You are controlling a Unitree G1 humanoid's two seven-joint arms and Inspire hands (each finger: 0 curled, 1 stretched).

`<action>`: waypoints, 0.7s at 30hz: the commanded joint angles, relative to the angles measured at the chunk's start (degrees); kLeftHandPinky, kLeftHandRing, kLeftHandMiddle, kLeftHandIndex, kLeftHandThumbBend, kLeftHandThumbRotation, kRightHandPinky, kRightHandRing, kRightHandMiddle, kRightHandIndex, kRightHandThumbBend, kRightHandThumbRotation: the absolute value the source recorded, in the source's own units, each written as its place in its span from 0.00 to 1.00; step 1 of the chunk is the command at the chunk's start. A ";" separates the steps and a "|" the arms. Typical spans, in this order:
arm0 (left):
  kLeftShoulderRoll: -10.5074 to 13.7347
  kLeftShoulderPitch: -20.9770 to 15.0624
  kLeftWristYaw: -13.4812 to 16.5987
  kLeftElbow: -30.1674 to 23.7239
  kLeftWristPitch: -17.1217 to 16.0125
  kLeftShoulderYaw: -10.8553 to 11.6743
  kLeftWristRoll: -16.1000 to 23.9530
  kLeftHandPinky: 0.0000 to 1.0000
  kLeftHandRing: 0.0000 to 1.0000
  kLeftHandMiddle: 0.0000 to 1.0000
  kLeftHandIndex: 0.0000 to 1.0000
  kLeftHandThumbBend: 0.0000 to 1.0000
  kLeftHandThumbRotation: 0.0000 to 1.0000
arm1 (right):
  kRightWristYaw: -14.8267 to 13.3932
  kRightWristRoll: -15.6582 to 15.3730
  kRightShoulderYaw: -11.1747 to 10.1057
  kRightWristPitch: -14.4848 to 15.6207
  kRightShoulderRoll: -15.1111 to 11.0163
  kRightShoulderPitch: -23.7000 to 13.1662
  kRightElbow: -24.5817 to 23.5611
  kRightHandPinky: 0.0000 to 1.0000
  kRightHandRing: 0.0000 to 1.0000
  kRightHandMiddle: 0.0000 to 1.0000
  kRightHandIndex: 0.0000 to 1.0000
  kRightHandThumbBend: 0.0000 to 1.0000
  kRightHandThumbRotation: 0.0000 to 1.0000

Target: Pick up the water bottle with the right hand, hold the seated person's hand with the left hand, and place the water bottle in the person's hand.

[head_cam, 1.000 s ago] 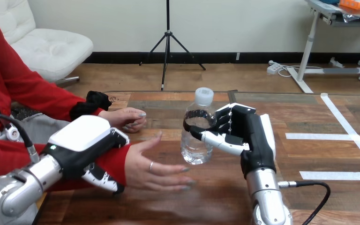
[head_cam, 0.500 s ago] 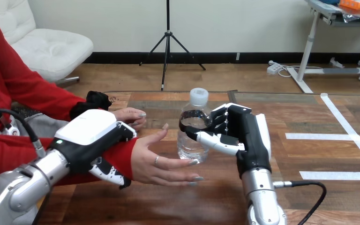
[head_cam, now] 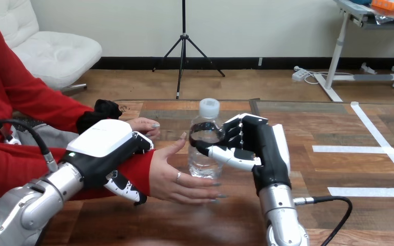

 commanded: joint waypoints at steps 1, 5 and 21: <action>-3.50 -11.48 0.15 -8.14 -0.82 1.95 -1.62 0.38 0.40 0.45 0.46 0.79 0.08 | -1.87 -0.95 1.70 -0.34 3.66 -2.11 -7.80 0.22 0.26 0.32 0.32 0.79 0.00; -3.83 -11.92 -0.51 -8.07 -0.84 1.86 -1.76 0.39 0.41 0.45 0.46 0.79 0.07 | -2.41 -1.83 2.72 0.77 4.23 -0.76 -9.95 0.21 0.26 0.31 0.32 0.79 0.00; -4.93 -12.49 -1.83 -8.26 -0.35 1.83 -1.82 0.37 0.40 0.45 0.46 0.81 0.06 | -2.25 -3.28 8.37 8.81 6.06 6.62 -22.84 0.19 0.24 0.30 0.32 0.78 0.00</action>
